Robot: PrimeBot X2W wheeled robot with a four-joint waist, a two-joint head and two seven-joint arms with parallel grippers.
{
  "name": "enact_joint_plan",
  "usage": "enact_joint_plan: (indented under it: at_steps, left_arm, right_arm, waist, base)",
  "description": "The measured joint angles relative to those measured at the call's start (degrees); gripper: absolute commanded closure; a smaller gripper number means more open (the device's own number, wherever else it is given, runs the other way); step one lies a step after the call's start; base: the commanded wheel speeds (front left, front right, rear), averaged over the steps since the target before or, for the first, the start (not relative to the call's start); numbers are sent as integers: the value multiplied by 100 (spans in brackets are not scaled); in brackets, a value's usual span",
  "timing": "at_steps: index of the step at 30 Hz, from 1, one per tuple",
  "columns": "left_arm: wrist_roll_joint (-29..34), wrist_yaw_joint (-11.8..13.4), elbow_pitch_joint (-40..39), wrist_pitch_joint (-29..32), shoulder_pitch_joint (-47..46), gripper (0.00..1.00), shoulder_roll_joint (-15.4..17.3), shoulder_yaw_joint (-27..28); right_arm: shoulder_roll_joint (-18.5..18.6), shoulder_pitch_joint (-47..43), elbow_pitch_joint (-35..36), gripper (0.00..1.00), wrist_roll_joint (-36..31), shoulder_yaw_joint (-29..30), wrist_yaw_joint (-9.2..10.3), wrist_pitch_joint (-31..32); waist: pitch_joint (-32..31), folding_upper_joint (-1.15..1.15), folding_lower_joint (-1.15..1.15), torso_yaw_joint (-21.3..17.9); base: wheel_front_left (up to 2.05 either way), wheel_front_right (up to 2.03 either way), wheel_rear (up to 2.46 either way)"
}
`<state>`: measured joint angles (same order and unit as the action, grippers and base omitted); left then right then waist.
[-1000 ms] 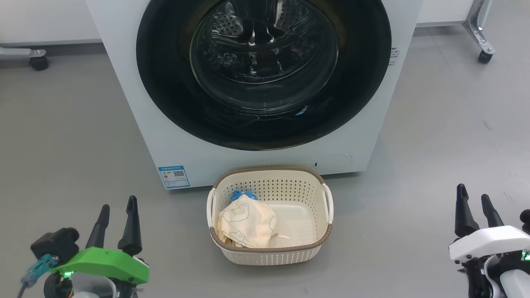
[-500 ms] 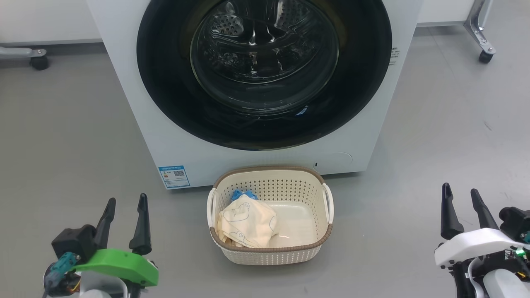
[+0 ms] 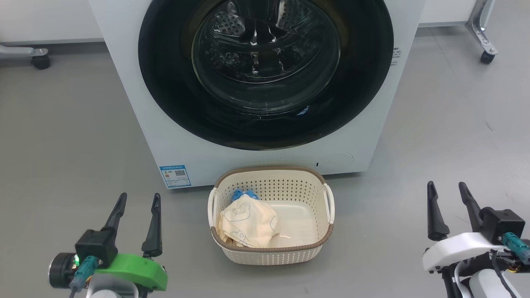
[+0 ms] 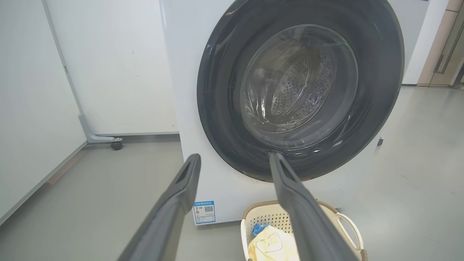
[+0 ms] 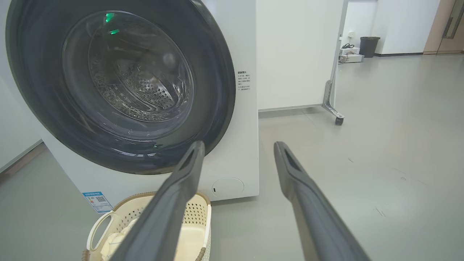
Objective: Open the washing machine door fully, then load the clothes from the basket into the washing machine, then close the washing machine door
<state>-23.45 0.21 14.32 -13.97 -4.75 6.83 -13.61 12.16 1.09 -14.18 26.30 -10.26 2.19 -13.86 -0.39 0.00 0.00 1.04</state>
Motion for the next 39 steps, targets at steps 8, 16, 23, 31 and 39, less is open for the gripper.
enact_joint_plan:
  at_steps: [8,16,23,31,39]
  left_arm:
    - [187,0,21,-46,-4,0,-18,-2]
    - [188,-1,81,-47,-4,0,-47,64]
    - [188,-5,168,-46,-4,0,-69,104]
    - [208,-8,205,-47,-4,0,-88,224]
    - [289,-8,313,-46,-4,0,-94,245]
  right_arm:
    - [-137,-1,29,0,-176,-19,44,-35]
    - [-171,-13,30,0,-185,78,51,-41]
    - [-321,-44,38,0,-227,81,92,-41]
    - [-379,-73,44,0,-231,101,92,-41]
    - [-450,-102,45,0,-287,104,90,-41]
  waist:
    - [10,0,0,12]
    - [9,0,0,10]
    - [-5,0,0,-3]
    - [-23,0,0,-13]
    - [-30,0,0,-20]
  base:
    - [0,0,0]
    - [0,0,0]
    - [0,0,0]
    - [0,0,0]
    - [0,0,0]
